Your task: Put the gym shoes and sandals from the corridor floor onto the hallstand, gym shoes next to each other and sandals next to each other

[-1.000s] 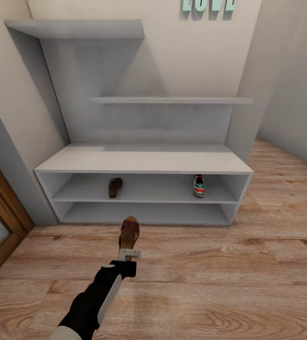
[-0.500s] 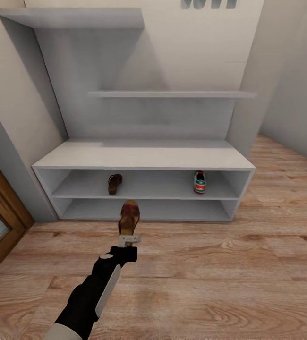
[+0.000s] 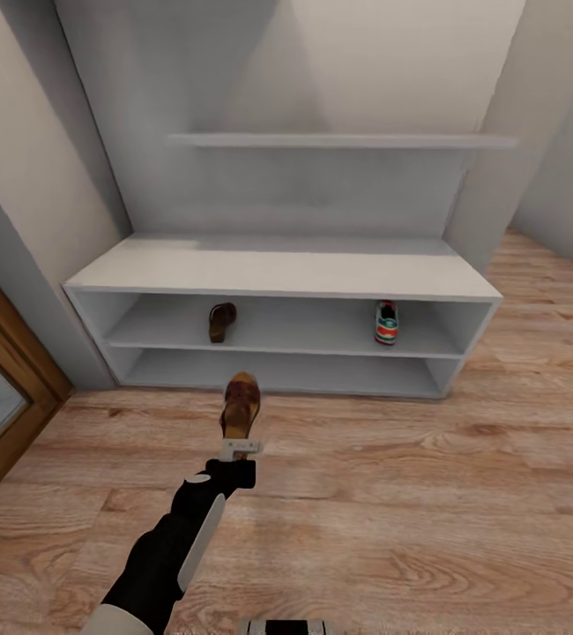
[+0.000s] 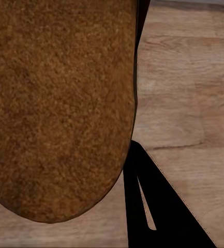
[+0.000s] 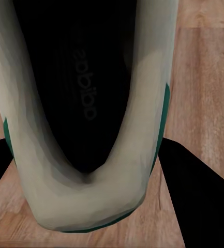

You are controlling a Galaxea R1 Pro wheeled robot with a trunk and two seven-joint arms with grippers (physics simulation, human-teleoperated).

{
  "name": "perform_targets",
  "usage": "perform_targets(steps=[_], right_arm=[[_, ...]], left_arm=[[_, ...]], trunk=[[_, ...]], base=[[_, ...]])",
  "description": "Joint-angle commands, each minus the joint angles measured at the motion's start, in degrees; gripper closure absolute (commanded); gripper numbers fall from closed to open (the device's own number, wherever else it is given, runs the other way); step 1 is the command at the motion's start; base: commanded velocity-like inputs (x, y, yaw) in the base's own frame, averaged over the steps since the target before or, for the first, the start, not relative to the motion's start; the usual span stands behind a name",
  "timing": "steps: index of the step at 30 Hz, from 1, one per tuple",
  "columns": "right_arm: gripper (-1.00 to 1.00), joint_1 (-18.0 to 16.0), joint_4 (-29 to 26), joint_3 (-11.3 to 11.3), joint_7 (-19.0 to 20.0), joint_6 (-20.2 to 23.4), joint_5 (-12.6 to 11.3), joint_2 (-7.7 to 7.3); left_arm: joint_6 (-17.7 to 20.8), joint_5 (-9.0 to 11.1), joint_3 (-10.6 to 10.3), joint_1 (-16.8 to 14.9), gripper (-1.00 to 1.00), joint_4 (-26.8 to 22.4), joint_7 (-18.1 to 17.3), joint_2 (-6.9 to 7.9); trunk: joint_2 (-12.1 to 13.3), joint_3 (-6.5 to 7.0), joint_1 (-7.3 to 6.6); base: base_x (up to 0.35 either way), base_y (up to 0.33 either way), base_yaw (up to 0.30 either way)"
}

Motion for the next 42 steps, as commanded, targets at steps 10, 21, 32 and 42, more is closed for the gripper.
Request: perform_targets(steps=[10,21,32,42], right_arm=[[1.00,-0.07,-0.06,-0.09,0.52,0.23,0.62,0.00],[1.00,-0.07,-0.06,-0.09,0.52,0.23,0.64,-0.02],[1.00,-0.08,-0.06,-0.09,0.52,0.23,0.63,-0.03],[1.00,-0.08,-0.06,-0.09,0.52,0.23,0.64,0.00]], left_arm=[[0.07,0.37,-0.02,-0.04,1.00,0.01,0.29,0.68],[0.07,0.42,-0.02,-0.04,1.00,0.03,0.27,0.72],[0.07,0.46,-0.02,-0.04,1.00,0.05,0.19,0.72],[0.07,0.46,-0.02,-0.04,1.00,0.07,0.18,0.72]], trunk=[[-0.05,-0.74,0.03],[-0.05,-0.74,0.03],[-0.05,-0.74,0.03],[-0.05,-0.74,0.03]], base=[[0.096,0.000,0.022],[0.340,-0.023,0.000],[0.348,-0.011,0.000],[0.339,0.000,0.000]])
